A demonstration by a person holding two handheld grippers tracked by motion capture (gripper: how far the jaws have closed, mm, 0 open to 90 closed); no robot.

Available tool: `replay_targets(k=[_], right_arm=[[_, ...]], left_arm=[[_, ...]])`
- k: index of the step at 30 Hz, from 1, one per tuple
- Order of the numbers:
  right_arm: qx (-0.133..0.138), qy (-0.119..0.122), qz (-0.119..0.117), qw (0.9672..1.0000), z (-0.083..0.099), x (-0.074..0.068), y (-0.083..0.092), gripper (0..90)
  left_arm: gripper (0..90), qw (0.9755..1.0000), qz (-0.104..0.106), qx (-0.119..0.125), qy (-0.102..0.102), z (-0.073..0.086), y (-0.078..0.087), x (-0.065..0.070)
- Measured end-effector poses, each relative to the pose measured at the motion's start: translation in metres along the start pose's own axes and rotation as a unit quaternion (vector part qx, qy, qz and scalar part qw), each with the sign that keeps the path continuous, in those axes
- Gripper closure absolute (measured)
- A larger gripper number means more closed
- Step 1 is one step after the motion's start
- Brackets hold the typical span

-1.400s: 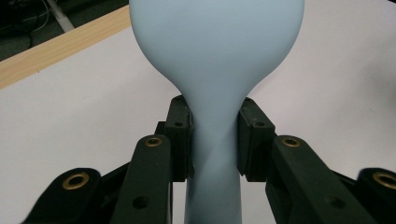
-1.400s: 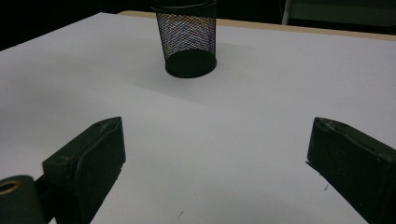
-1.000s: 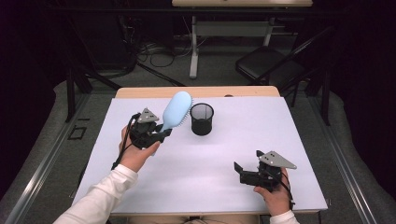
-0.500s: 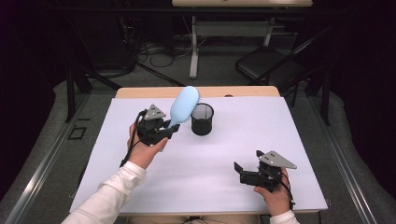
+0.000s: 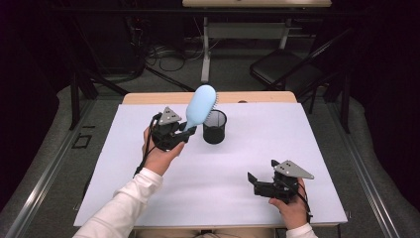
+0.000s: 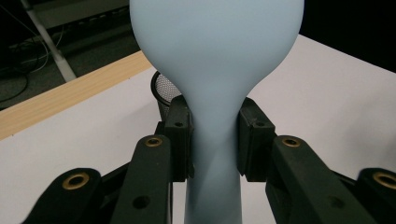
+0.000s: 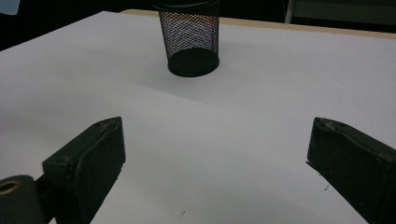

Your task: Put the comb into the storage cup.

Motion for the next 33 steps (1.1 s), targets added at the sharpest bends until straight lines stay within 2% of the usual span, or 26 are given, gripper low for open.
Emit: replay_targets(k=[14,33], right_arm=[[-0.003,-0.002,-0.002,1.0,0.0,0.0,-0.001,3.9],[-0.007,0.0,0.001,1.0,0.001,0.0,-0.003,4.0]], left_arm=[[69.9,0.9998,-0.012,0.018,-0.003,0.0,-0.015,0.002],[69.9,0.9989,-0.02,0.041,0.003,0.002,-0.03,0.0]])
Point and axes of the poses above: each handheld gripper's, and its own axes: y roughly backward along the jaws, z roughly out of its underside, x roughly to its right, the point moved 3 cm from there along -y, roughly forward along the jaws, and after that the axes turned 14 degrees about x, right-handed, at the moved point
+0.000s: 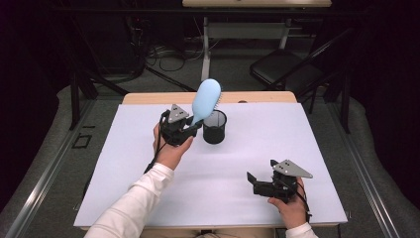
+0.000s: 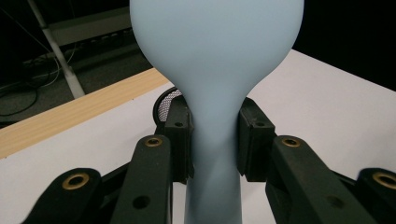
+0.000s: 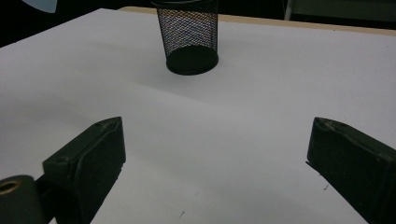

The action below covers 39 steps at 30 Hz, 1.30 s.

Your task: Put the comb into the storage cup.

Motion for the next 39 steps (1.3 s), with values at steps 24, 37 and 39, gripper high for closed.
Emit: replay_targets(k=[24,37,39], right_arm=[[-0.033,-0.054,0.01,0.9979,-0.037,0.014,-0.012,4.1],[-0.061,-0.055,-0.024,0.9963,-0.064,0.01,-0.038,3.8],[-0.067,-0.058,-0.025,0.9957,-0.067,0.011,-0.041,3.9]], left_arm=[[69.9,1.0,0.005,-0.003,0.003,0.005,-0.008,0.004],[69.8,1.0,0.004,0.005,0.005,0.002,-0.005,0.002],[69.8,1.0,0.005,0.005,0.005,0.002,-0.004,0.002]])
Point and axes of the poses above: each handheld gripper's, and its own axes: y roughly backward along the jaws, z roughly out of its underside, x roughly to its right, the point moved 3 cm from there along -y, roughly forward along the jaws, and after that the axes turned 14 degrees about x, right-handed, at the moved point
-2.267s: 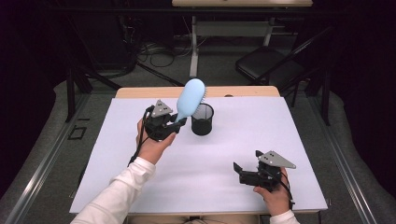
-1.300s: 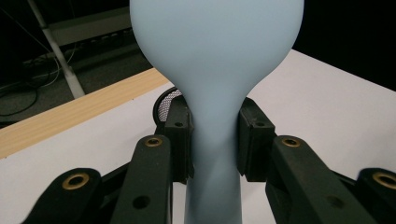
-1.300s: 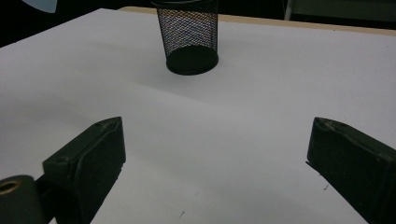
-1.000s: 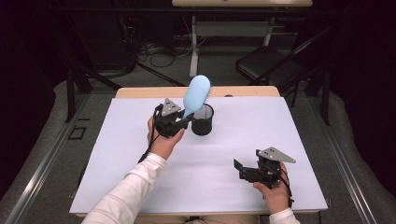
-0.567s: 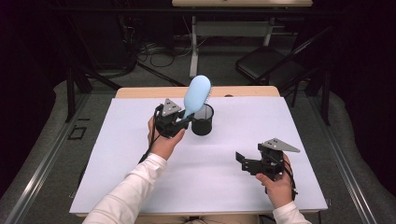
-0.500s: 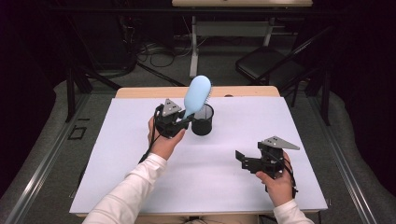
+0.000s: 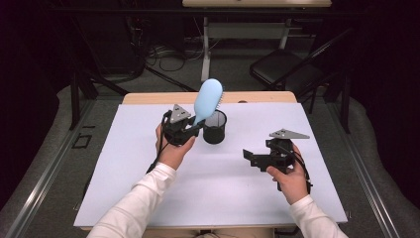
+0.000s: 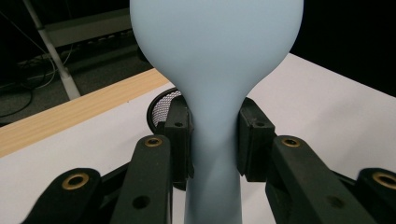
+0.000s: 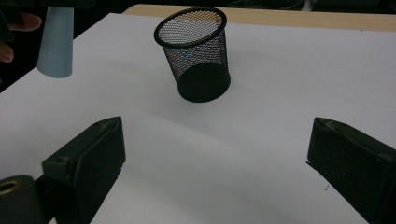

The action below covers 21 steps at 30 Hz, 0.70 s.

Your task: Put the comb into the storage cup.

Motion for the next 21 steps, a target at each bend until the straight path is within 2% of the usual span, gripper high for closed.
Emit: replay_targets(k=[2,9,14,21], right_arm=[[-0.008,-0.012,-0.002,0.9999,-0.003,0.0,-0.003,4.1],[-0.04,-0.025,-0.012,0.9988,-0.014,-0.001,-0.017,4.2],[-0.046,-0.023,-0.02,0.9985,-0.024,-0.004,-0.024,0.6],[-0.054,-0.036,-0.028,0.9975,-0.04,-0.009,-0.032,0.0]], left_arm=[[69.8,1.0,0.001,0.0,0.001,0.0,0.0,0.0],[69.8,1.0,0.003,0.001,0.002,0.0,0.0,0.0],[69.8,1.0,0.003,0.001,0.002,0.0,0.0,0.0],[69.8,1.0,0.002,0.004,0.0,-0.001,0.002,0.001]])
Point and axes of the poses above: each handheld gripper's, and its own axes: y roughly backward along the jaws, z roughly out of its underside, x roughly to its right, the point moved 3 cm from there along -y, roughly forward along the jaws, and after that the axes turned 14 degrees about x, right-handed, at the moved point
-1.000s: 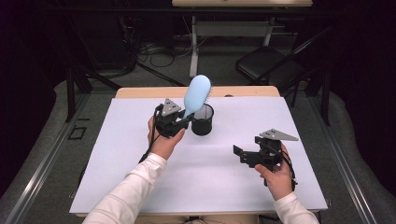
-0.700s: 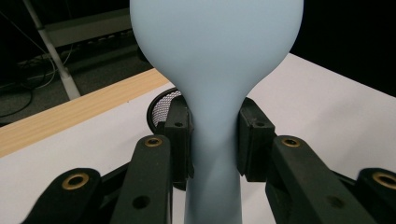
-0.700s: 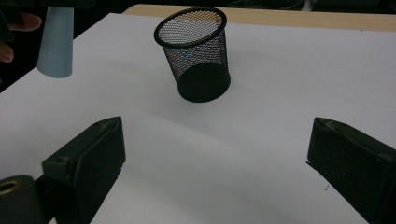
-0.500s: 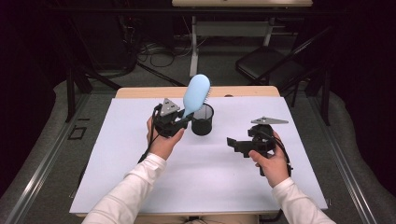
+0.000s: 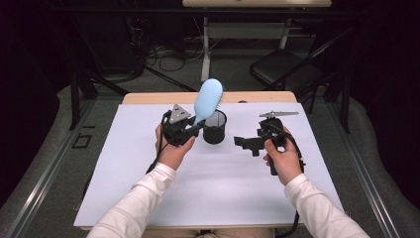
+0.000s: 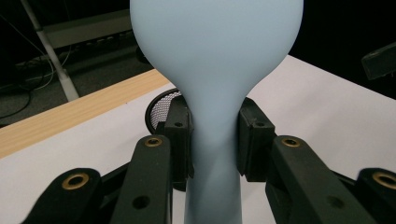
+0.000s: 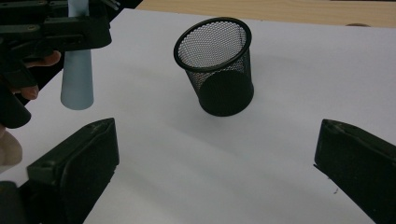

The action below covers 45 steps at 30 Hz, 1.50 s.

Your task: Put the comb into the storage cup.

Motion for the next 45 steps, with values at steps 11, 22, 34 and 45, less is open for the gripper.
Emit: replay_targets(k=[11,22,34,45], right_arm=[[0.004,0.007,0.003,1.0,-0.016,-0.003,-0.007,0.0],[0.002,0.002,0.0,1.0,-0.027,-0.002,-0.012,0.0],[0.005,0.003,-0.016,0.9999,-0.045,-0.003,-0.016,0.0],[-0.003,-0.003,-0.026,0.9997,-0.066,-0.009,-0.024,0.0]], left_arm=[[69.8,1.0,0.0,0.004,0.001,0.0,0.0,0.0],[69.8,1.0,0.001,0.005,0.003,-0.001,0.0,0.001],[69.8,1.0,0.002,0.005,0.007,-0.001,-0.003,0.002],[69.8,0.9999,0.005,0.007,0.006,-0.003,-0.006,0.005]])
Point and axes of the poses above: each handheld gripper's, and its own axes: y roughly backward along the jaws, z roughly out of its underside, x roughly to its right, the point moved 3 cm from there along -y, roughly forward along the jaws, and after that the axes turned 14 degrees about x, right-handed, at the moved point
